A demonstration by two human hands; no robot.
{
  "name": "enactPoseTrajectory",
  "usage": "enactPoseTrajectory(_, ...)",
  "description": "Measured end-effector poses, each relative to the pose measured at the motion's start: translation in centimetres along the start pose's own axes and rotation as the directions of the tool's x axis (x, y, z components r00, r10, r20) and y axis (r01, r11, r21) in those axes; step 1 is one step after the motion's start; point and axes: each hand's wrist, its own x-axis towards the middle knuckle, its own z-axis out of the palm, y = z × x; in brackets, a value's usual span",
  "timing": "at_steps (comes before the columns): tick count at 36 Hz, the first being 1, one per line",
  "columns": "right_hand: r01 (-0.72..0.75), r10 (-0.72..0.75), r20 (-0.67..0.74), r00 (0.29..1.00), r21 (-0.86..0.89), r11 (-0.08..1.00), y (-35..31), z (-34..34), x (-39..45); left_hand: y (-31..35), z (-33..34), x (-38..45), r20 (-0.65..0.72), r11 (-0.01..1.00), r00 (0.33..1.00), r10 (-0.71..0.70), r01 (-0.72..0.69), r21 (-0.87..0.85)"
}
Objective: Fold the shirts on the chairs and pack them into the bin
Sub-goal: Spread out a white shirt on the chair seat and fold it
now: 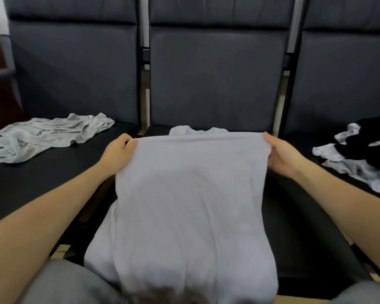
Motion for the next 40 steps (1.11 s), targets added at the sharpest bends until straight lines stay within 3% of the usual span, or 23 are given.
enactPoseTrajectory(3, -0.001, 0.037, 0.115, 0.993, -0.297, 0.955, 1.0, 1.0, -0.5, 0.1, 0.5, -0.3, -0.001, 0.998, 0.999, -0.034, 0.033, -0.055)
enactPoseTrajectory(5, 0.029, 0.071, 0.169, 0.983, -0.528, 0.849, 0.9, 1.2, -1.3, 0.4, 0.5, -0.5, -0.017, 0.993, 0.998, -0.06, 0.058, -0.103)
enactPoseTrajectory(7, 0.087, 0.092, 0.178, 0.98, -0.792, 0.605, 0.7, 0.9, -1.6, 0.4, 0.5, -0.4, -0.027, 0.986, 0.995, -0.092, 0.087, -0.139)
enactPoseTrajectory(9, 0.094, 0.091, 0.132, 0.987, -0.937, 0.337, 0.3, 0.4, -1.9, 0.4, 0.3, -0.6, -0.039, 0.98, 0.993, -0.112, 0.104, -0.169)
enactPoseTrajectory(11, 0.1, 0.065, 0.12, 0.991, -0.964, 0.247, -0.2, -0.4, -2.3, 0.4, -0.1, -0.8, -0.057, 0.98, 0.994, -0.095, 0.083, -0.183)
enactPoseTrajectory(12, 0.114, 0.054, 0.133, 0.99, -0.958, 0.264, -0.5, -0.9, -2.5, 0.5, -0.4, -1.0, -0.069, 0.983, 0.995, -0.072, 0.059, -0.175)
enactPoseTrajectory(13, 0.128, 0.031, 0.148, 0.988, -0.926, 0.354, -0.7, -1.5, -3.0, 0.5, -0.7, -1.2, -0.076, 0.987, 0.996, -0.044, 0.031, -0.156)
enactPoseTrajectory(15, 0.123, -0.009, 0.156, 0.988, -0.744, 0.657, -1.2, -2.5, -3.6, 0.6, -1.2, -1.5, -0.07, 0.997, 0.997, 0.031, -0.036, -0.07)
enactPoseTrajectory(17, 0.136, -0.07, 0.163, 0.984, -0.438, 0.889, -1.5, -3.4, -4.0, 0.4, -1.9, -2.2, -0.007, 0.991, 0.993, 0.115, -0.114, 0.068)
enactPoseTrajectory(20, 0.179, -0.176, 0.1, 0.979, -0.023, 0.984, -2.0, -3.4, -4.6, 0.0, -2.3, -3.0, 0.149, 0.93, 0.968, 0.2, -0.236, 0.283)
enactPoseTrajectory(23, 0.181, -0.188, 0.09, 0.978, 0.079, 0.98, -2.5, -2.3, -5.7, 0.2, -2.1, -3.4, 0.232, 0.888, 0.951, 0.204, -0.279, 0.366)
enactPoseTrajectory(27, 0.254, -0.226, 0.131, 0.965, -0.259, 0.932, -2.4, -1.2, -6.2, 0.9, -1.8, -3.4, 0.181, 0.856, 0.954, 0.238, -0.294, 0.425)
enactPoseTrajectory(32, 0.234, -0.267, 0.079, 0.96, -0.748, 0.621, -1.7, -2.6, -5.4, 0.6, -1.1, -2.7, 0.16, 0.763, 0.948, 0.274, -0.316, 0.563)
enactPoseTrajectory(36, 0.168, -0.307, 0.026, 0.951, -0.88, 0.444, -1.1, -3.4, -4.3, 0.2, -0.5, -1.8, 0.145, 0.7, 0.959, 0.245, -0.278, 0.658)
enactPoseTrajectory(40, 0.076, -0.5, -0.068, 0.863, -0.962, 0.263, -2.5, -4.0, -3.0, -0.3, -0.9, 0.3, -0.078, 0.772, 0.953, 0.293, -0.187, 0.608)
